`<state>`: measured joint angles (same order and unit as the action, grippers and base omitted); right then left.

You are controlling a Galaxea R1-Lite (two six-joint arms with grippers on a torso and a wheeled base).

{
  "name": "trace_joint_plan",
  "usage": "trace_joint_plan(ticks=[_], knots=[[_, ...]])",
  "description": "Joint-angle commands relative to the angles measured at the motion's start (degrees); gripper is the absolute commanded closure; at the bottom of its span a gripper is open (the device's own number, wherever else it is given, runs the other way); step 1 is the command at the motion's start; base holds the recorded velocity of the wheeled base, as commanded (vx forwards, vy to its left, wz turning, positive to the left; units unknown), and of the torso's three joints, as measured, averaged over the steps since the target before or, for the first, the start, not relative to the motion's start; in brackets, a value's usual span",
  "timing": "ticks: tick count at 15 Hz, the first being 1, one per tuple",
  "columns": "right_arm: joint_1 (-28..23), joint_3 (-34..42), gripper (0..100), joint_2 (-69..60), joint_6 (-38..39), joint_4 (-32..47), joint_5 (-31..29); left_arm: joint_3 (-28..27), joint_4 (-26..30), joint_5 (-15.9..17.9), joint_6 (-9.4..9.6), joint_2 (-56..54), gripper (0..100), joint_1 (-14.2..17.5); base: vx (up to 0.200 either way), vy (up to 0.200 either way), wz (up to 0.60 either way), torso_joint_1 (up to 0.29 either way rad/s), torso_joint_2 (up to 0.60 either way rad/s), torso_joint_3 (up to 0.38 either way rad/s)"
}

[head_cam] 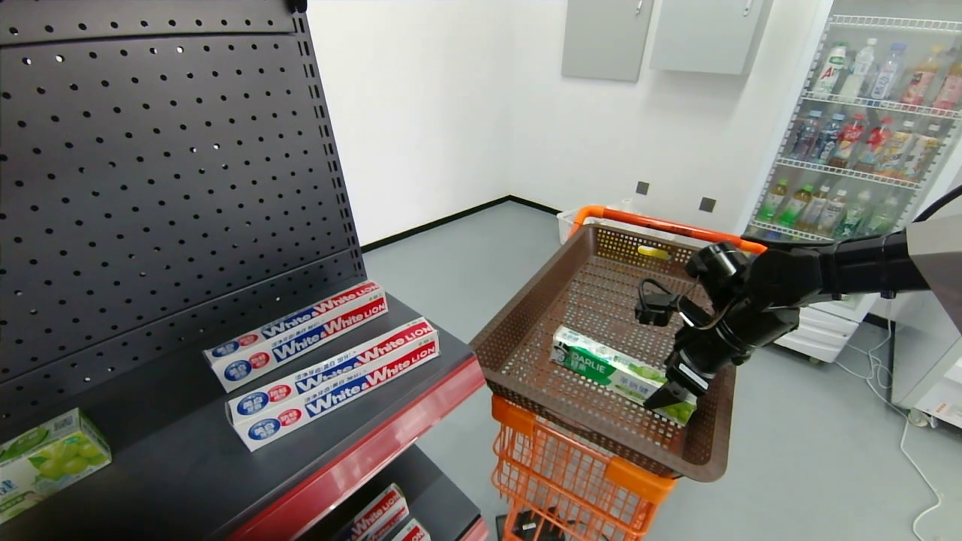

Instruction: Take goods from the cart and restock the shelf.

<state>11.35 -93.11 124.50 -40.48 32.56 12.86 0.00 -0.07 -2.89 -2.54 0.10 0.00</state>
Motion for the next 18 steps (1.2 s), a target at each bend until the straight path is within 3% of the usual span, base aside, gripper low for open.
trace_joint_plan(ticks=[1,7,17,18], knots=[[0.1,-1.0,0,1.1,0.0,0.0,0.0,0.0,0.0,0.0,-0.01,0.1,0,0.0,0.0,0.0,0.0,0.0,0.0,0.0],[2.1,-10.7,0,6.0,0.1,0.0,-0.3,0.0,0.0,0.0,-0.01,0.1,0,0.0,0.0,0.0,0.0,0.0,0.0,0.0],[3.3,-11.6,0,10.2,0.3,-4.5,0.6,0.0,0.0,0.0,-0.01,0.0,0,0.0,0.0,0.0,0.0,0.0,0.0,0.0],[3.4,-11.6,100,10.2,0.3,-4.5,0.3,0.0,0.0,0.0,-0.01,0.1,0,0.0,0.0,0.0,0.0,0.0,0.0,0.0]])
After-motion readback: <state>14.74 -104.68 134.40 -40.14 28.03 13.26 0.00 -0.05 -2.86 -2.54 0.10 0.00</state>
